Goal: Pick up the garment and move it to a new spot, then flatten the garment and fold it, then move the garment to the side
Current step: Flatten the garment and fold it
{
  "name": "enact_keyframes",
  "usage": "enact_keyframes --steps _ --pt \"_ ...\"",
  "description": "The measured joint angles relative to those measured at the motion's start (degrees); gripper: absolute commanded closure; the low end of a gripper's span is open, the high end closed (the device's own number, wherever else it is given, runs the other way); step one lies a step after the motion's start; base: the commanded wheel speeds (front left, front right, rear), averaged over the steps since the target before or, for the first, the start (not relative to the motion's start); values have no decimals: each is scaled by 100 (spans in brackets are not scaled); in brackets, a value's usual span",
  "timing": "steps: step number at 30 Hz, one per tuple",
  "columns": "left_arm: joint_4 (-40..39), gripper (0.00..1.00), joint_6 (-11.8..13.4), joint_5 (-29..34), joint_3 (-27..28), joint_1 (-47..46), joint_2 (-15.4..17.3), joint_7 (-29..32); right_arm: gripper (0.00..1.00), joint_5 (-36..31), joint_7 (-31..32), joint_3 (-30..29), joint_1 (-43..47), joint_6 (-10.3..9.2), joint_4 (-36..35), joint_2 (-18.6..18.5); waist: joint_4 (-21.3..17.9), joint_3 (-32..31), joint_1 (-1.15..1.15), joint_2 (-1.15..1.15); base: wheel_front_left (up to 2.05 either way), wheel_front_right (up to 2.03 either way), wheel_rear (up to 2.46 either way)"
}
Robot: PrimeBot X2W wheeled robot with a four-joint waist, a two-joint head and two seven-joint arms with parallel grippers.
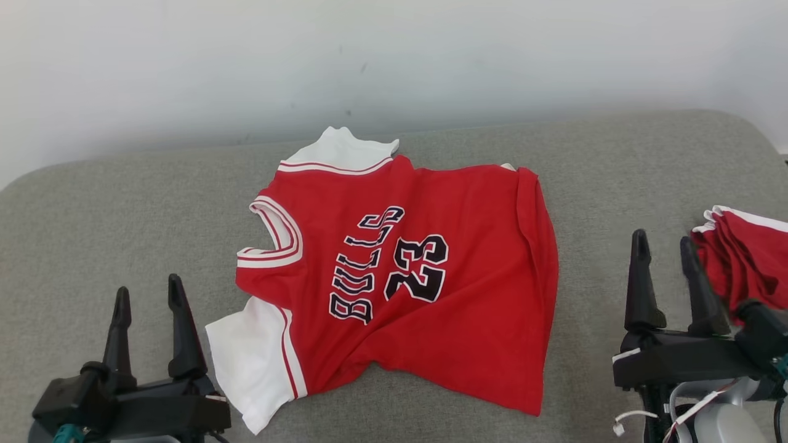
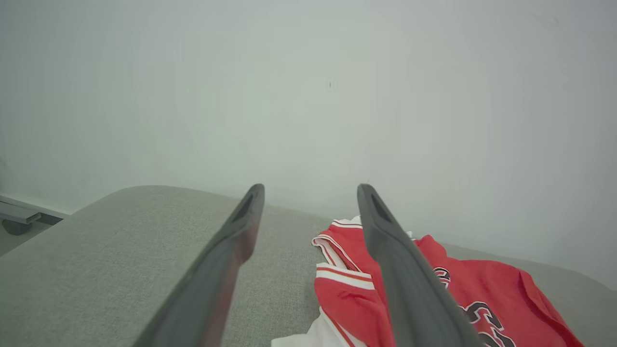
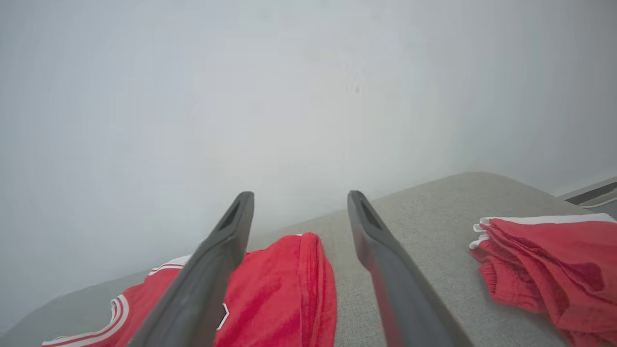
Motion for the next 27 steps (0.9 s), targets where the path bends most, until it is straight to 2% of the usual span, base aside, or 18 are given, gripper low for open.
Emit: enact_keyframes --steps 3,7,12,20,24,27 --pt "12 0 -15 -49 -207 5 3 2 0 0 -201 -1 -16 0 42 -25 -48 -53 0 0 0 0 0" --pt "171 0 -388 -69 -525 20 152 92 0 1 -371 37 -36 0 196 -33 -100 -139 0 0 0 0 0" --pt "310 0 -675 -167 -601 123 364 381 0 3 -427 82 -30 0 302 -35 -155 -275 0 1 0 0 0" --pt "330 0 -791 -192 -664 300 548 818 0 33 -519 130 57 0 308 -33 -201 -444 -1 0 0 0 0" --pt "504 0 -1022 -134 -848 236 784 1227 0 35 -522 189 125 0 298 -31 -194 -450 -1 0 0 0 0" --pt "693 0 -1076 -70 -922 86 960 1567 0 35 -527 253 124 0 292 -30 -197 -446 -1 0 0 0 0"
